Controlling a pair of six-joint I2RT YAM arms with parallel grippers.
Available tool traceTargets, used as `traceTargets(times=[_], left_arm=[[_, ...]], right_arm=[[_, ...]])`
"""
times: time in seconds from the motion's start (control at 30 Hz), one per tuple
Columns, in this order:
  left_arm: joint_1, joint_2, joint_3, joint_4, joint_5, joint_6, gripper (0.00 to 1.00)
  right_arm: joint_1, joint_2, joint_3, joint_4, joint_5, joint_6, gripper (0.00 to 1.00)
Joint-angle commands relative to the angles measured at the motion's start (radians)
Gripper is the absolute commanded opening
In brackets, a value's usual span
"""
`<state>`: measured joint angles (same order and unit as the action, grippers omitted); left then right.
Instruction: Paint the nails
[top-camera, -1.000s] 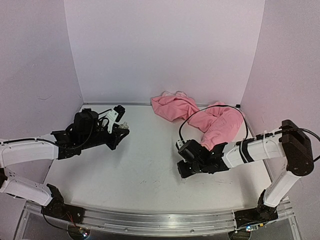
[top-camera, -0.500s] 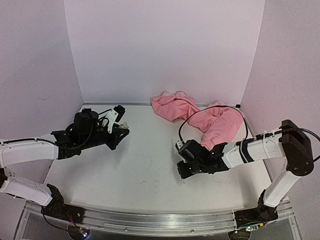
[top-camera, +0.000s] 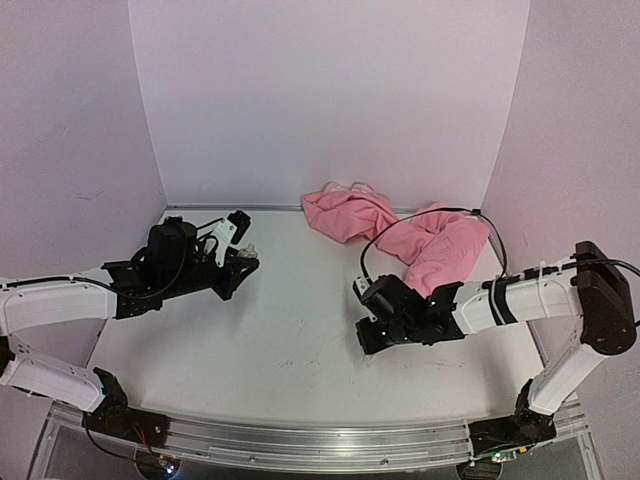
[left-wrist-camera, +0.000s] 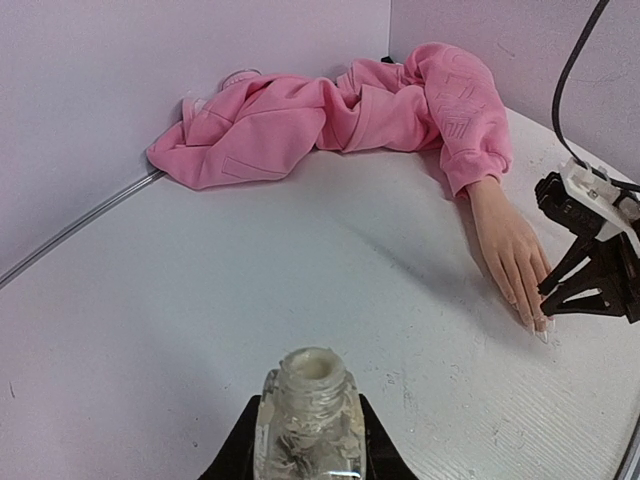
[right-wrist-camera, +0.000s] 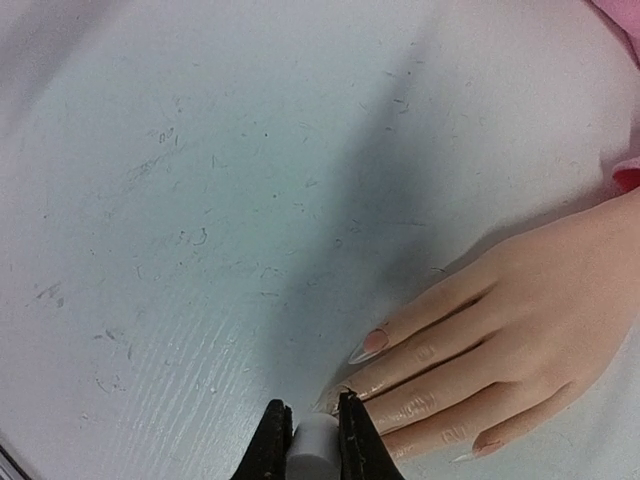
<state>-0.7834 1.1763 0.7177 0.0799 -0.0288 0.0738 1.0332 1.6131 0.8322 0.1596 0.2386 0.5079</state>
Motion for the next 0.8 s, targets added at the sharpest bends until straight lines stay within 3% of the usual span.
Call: traceTargets(times=[0.0,0.77], left_arm=[[0.004,-0.027,0.023,0.066,0.006,-0.008,0.0],[0.004,-0.03,0.023,0.066,0.0,0.001,0.0]], right_arm=[[0.008,-0.027,0.011,-0.022,0.047,0.021,0.0],[0.008,0.045,0.033,-0.025,0.063,0.007,0.0]])
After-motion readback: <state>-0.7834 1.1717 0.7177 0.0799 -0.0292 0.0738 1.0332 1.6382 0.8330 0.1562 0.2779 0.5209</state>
